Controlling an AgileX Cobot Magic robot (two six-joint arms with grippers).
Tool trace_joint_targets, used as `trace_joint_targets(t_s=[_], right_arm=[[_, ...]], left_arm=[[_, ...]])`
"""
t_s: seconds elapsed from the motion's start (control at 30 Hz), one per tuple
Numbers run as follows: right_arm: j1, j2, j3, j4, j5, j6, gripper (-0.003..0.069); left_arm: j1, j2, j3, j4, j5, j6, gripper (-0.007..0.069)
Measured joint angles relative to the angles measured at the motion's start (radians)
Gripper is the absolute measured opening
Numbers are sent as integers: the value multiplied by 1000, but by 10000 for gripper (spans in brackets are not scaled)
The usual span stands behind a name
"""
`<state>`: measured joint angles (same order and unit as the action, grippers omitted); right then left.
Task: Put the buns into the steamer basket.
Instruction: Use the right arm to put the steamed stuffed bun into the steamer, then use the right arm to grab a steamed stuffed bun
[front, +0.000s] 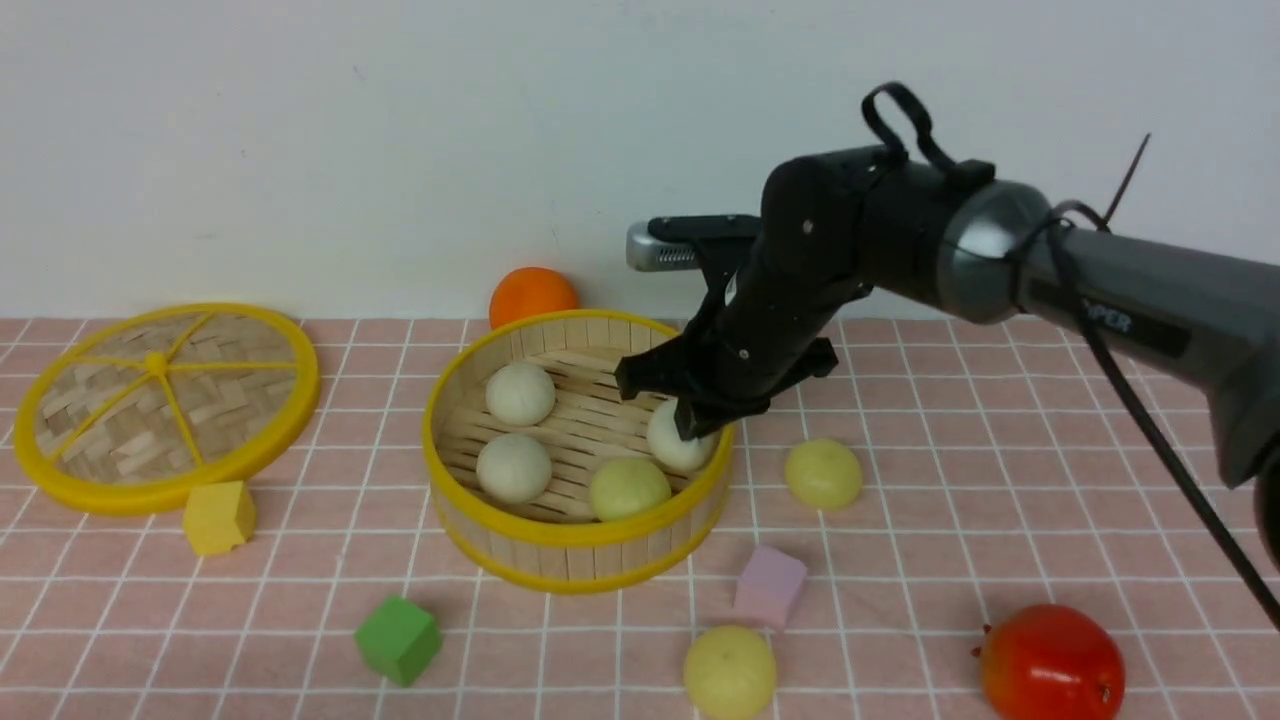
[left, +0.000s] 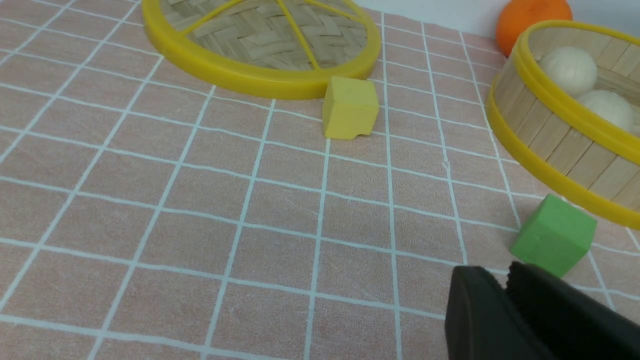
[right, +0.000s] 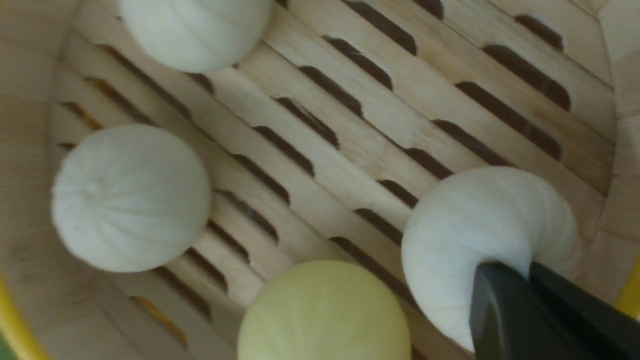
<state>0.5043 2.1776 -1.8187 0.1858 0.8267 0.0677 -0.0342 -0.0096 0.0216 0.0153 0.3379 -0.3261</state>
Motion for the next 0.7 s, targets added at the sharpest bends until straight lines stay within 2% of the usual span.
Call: trace_joint_targets(t_s=[0.13, 0.3, 0.4, 0.5, 0.53, 0.57, 0.7], right_arm=[[0, 7, 0, -2, -2, 9, 24], [0, 7, 0, -2, -2, 21, 82], [0, 1, 0, -1, 12, 33, 158], [0, -24, 0, 20, 42, 35, 293], [0, -26, 0, 20, 44, 35, 302], [0, -45, 0, 36, 63, 35, 369], [0, -96, 0, 54, 95, 35, 458]], left_arm=[[0, 0, 0, 0, 0, 0, 133], [0, 0, 0, 0, 0, 0, 139], [0, 0, 0, 0, 0, 0, 139], [0, 0, 0, 0, 0, 0, 144], [0, 0, 0, 0, 0, 0, 145], [0, 0, 0, 0, 0, 0, 147], [0, 0, 0, 0, 0, 0, 150]])
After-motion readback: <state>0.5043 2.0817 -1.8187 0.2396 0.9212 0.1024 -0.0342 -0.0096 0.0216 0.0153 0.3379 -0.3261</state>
